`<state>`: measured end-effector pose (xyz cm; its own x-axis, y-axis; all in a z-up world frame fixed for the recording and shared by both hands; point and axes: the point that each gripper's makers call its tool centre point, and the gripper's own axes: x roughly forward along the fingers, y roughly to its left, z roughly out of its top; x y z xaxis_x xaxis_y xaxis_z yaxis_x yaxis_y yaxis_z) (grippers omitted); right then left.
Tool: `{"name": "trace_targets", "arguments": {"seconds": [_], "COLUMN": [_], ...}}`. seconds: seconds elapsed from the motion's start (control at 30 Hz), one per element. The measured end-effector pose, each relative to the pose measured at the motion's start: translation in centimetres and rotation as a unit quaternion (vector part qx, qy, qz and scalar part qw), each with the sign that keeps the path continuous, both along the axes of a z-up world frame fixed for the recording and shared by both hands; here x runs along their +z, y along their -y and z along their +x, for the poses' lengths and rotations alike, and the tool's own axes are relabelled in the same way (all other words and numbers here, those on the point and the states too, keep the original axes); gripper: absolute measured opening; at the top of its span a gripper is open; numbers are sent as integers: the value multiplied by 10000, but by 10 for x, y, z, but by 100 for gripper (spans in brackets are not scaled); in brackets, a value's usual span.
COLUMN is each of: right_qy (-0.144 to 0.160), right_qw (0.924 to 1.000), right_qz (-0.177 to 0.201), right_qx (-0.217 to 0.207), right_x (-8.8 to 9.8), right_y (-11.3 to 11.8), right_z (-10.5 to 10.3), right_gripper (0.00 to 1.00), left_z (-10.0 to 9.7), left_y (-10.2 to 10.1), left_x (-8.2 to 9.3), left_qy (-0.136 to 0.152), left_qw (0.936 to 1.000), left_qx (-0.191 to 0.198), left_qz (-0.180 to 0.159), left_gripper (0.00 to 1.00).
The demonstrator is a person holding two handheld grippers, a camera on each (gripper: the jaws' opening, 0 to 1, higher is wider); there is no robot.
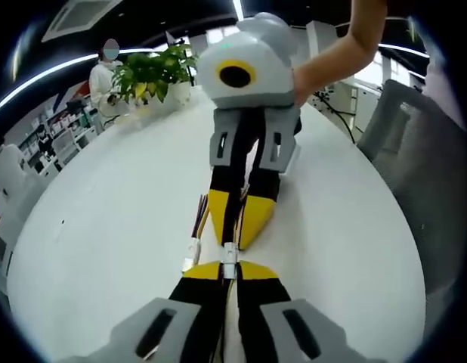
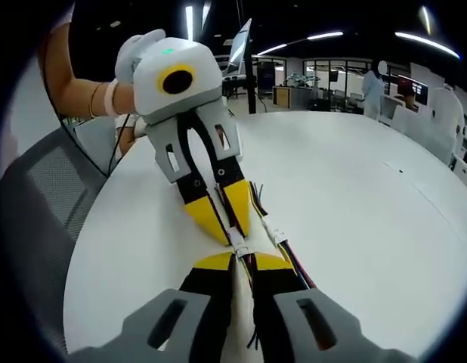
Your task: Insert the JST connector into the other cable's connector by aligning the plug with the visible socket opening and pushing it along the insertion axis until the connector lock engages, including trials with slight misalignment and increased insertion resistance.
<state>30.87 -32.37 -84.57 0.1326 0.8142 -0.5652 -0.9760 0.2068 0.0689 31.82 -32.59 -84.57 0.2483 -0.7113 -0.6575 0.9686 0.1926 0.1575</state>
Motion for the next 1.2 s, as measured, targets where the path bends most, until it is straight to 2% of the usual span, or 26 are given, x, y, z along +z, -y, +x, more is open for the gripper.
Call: {"name": "trace_targets", "arguments": {"seconds": [0.27,0.33,0.37,0.43,0.67,0.73,0.8,0.9,1.07,1.2], "right_qy": [22,23,18,2,-9,-5,-37,-91,-50,-2], "right_qw": [10000,10000,10000,9999,9998,9997,9994,9984,9970,9958], "right_qz": [-17,-22,-23,-33,-77,-86,-15,148,232,261], "right_qx": [-41,-57,-69,-112,-193,-208,-348,-534,-734,-872], "right_x": [0,-1,-2,-2,-3,-2,2,11,22,27], "right_y": [0,0,0,1,1,2,5,8,13,17], "right_z": [0,0,1,2,3,1,3,4,4,5], "right_gripper": [7,8,8,8,11,12,11,12,14,18], "left_z": [0,-1,-3,-1,-4,-5,-4,-9,-13,-14], "left_y": [-2,-3,-4,-5,-7,-8,-11,-12,-11,-11], "left_x": [0,0,-1,-1,-2,-2,0,7,26,41], "left_qy": [-50,-152,-376,-431,-533,-650,-643,-606,-701,-630], "left_qw": [9996,9990,9972,9958,9928,9895,9860,9845,9743,9677], "left_qx": [247,374,565,712,968,1176,1419,1478,1788,1932], "left_qz": [-110,-185,-303,-379,-470,-540,-594,-728,-1176,-1491], "left_gripper": [4,6,8,12,17,21,27,27,31,36]}}
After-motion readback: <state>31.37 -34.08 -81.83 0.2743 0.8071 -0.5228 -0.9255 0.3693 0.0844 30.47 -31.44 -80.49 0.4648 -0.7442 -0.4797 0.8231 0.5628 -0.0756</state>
